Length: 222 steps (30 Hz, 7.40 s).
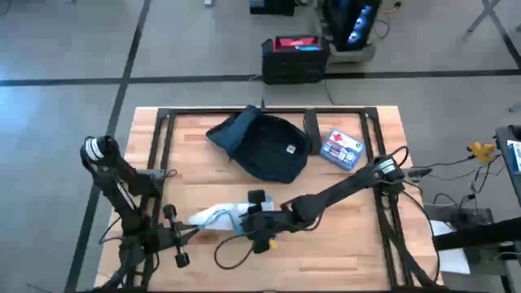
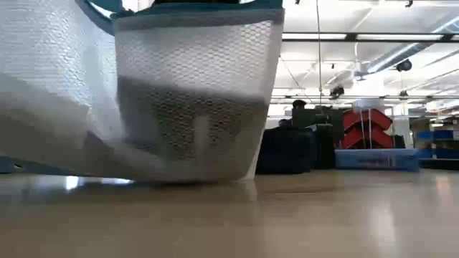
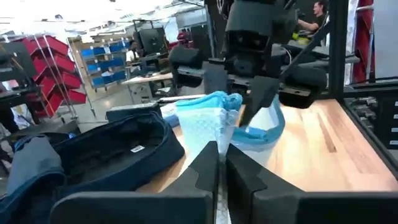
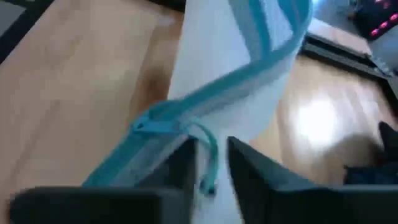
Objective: Unpack backpack
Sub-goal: Open the zip bag, then remove the calculator inside the zip bag
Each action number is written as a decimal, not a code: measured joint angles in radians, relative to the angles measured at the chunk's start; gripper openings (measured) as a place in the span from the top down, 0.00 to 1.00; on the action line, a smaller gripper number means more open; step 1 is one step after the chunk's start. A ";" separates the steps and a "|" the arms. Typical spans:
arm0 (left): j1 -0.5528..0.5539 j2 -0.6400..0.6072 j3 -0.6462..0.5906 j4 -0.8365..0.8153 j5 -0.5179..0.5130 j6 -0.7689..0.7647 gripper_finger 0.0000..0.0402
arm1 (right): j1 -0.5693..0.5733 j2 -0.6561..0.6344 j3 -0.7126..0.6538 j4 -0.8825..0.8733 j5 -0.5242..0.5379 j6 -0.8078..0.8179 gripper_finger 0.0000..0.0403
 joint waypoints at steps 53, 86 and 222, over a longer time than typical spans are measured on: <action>0.000 -0.001 -0.002 -0.016 -0.007 0.001 1.00 | 0.084 -0.090 -0.014 -0.238 0.034 0.261 0.52; 0.000 -0.001 -0.002 -0.018 -0.007 0.001 1.00 | 0.083 -0.019 0.061 -0.279 0.042 0.191 0.99; 0.011 0.014 -0.002 -0.214 0.571 -0.066 1.00 | 0.107 0.045 0.143 -0.664 -0.066 0.263 0.39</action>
